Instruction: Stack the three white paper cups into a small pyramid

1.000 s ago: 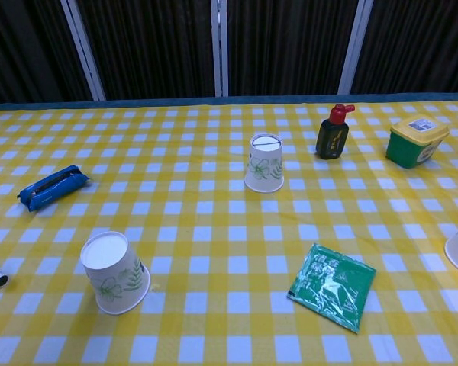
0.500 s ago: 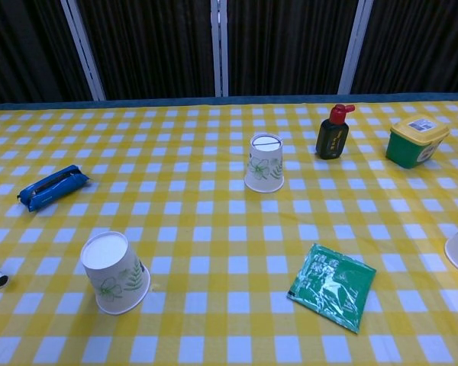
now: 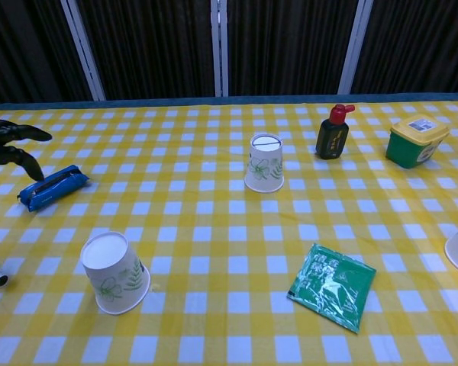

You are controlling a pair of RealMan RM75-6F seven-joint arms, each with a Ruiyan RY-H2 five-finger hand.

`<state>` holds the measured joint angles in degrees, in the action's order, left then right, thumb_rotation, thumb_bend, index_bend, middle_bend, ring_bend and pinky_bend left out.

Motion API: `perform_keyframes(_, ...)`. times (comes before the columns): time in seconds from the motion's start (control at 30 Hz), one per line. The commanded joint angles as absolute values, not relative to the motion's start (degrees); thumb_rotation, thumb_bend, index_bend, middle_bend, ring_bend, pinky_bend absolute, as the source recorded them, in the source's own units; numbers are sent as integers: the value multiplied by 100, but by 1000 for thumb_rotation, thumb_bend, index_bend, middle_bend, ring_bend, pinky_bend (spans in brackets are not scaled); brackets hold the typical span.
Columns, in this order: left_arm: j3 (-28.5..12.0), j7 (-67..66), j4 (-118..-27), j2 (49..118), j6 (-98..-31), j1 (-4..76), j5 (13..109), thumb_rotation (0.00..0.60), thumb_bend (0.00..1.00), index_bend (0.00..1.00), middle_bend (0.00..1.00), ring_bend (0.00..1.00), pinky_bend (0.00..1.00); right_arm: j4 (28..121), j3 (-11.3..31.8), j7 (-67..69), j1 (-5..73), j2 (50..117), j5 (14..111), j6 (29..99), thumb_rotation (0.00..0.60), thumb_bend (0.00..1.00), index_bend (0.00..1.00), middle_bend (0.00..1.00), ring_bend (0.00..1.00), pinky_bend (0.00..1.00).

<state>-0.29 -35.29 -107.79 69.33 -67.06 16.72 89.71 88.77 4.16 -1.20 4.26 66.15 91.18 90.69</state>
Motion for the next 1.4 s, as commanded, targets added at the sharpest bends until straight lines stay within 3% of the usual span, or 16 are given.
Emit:
perform_keyframes(0.03,-68,-4158,-11147,7211,-6263,1971,8623,600,229,258,0,0,0,8885,428,-77,420,6593,9096,9073,600,127,174,0,0,57)
perform_keyframes(0.2,-110,-4790,-11306,7479,-5912,2222,8078,600,229,249,0,0,0,8906,452,11,415,6555,9055,9075,600,126,175,0,0,57)
perform_keyframes(0.53,-208,-5496,-11311,7943,-5844,2541,7326,600,232,265,0,0,0,8931,455,85,412,6517,9035,9057,600,126,175,0,0,57)
perform_keyframes(0.63,-229,-5644,-11273,8066,-5829,2672,7106,600,296,273,0,0,0,8937,458,120,408,6500,9022,9053,600,126,174,0,0,57)
perform_keyframes(0.77,-198,-5764,-11229,8201,-5829,2821,6873,600,372,336,0,0,0,8943,471,165,404,6478,9001,9055,600,126,175,0,0,57)
perform_keyframes(1.07,-211,-5566,-11265,8184,-5969,3022,6818,600,377,403,0,0,0,8880,480,185,433,6497,8918,8944,600,126,175,0,0,57)
perform_keyframes(1.2,-404,-5415,-11476,7948,-6002,3172,6823,600,378,404,0,0,0,8829,508,189,453,6514,8811,8863,600,126,175,0,0,57)
perform_keyframes(1.4,-1091,-5276,-11718,7537,-5812,3711,6222,600,377,403,0,0,0,8725,638,262,477,6508,8483,8717,600,126,175,0,0,57)
